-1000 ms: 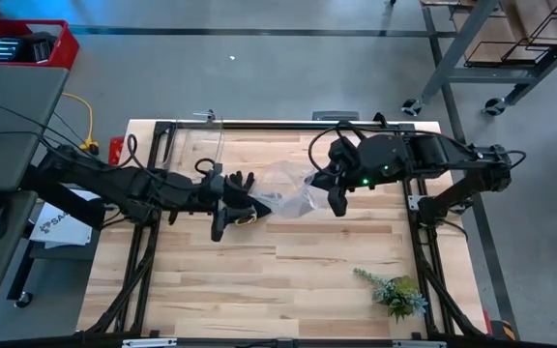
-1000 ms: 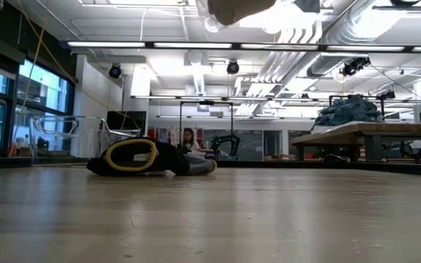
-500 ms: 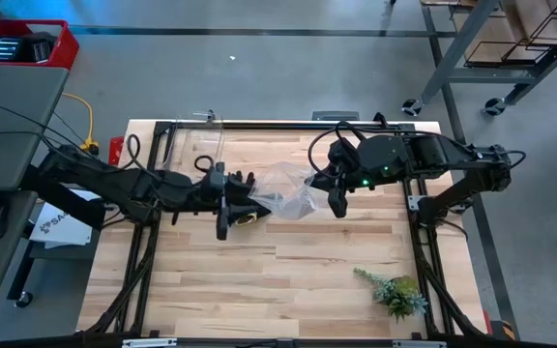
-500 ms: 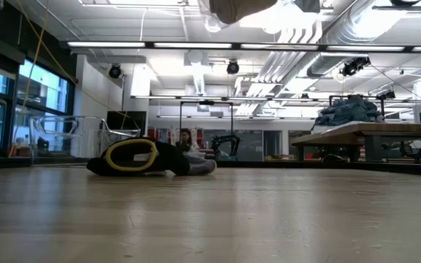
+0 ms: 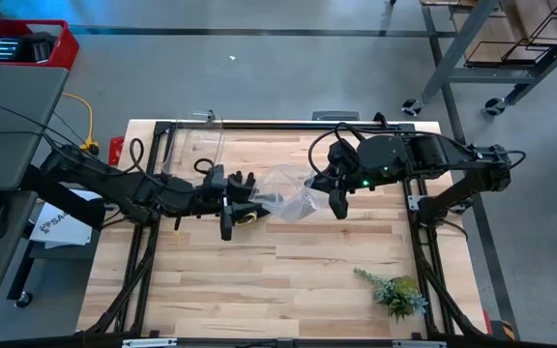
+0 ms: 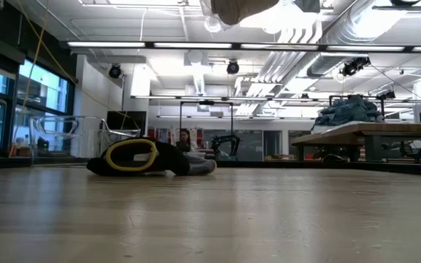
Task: Roll bandage
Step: Put the white-brown bandage into the transparent zip bag
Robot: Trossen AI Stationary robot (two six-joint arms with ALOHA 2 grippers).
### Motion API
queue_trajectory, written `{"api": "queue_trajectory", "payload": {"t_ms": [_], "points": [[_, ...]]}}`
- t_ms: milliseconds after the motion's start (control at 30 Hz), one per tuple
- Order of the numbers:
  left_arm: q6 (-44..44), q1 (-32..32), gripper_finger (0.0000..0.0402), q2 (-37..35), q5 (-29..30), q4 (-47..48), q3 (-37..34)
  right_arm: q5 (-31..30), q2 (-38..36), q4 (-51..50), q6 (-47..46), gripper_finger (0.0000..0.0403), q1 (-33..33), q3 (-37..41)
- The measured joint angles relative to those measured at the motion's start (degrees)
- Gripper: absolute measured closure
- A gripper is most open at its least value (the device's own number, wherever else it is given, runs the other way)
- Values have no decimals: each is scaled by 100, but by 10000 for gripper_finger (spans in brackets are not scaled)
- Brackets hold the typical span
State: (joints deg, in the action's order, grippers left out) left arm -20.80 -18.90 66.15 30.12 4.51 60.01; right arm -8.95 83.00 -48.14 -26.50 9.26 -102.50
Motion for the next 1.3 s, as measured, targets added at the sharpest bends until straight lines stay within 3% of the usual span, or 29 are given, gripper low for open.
{"api": "queue_trajectory", "payload": {"t_ms": [333,567,800,1100,1300], "points": [[-4,2,279,-3,265,30,0,-2,0,0,-3,403,0,2],[-4,7,388,-60,349,-181,0,7,0,0,-24,403,0,2],[-601,11,399,-261,49,14,-2,356,0,-472,-32,396,-20,-87],[-1390,108,401,-925,35,1076,-2,-162,-10,-1733,-65,291,80,-319],[-1787,291,401,-876,-747,1059,-2,-571,233,-1740,295,227,275,-319]]}}
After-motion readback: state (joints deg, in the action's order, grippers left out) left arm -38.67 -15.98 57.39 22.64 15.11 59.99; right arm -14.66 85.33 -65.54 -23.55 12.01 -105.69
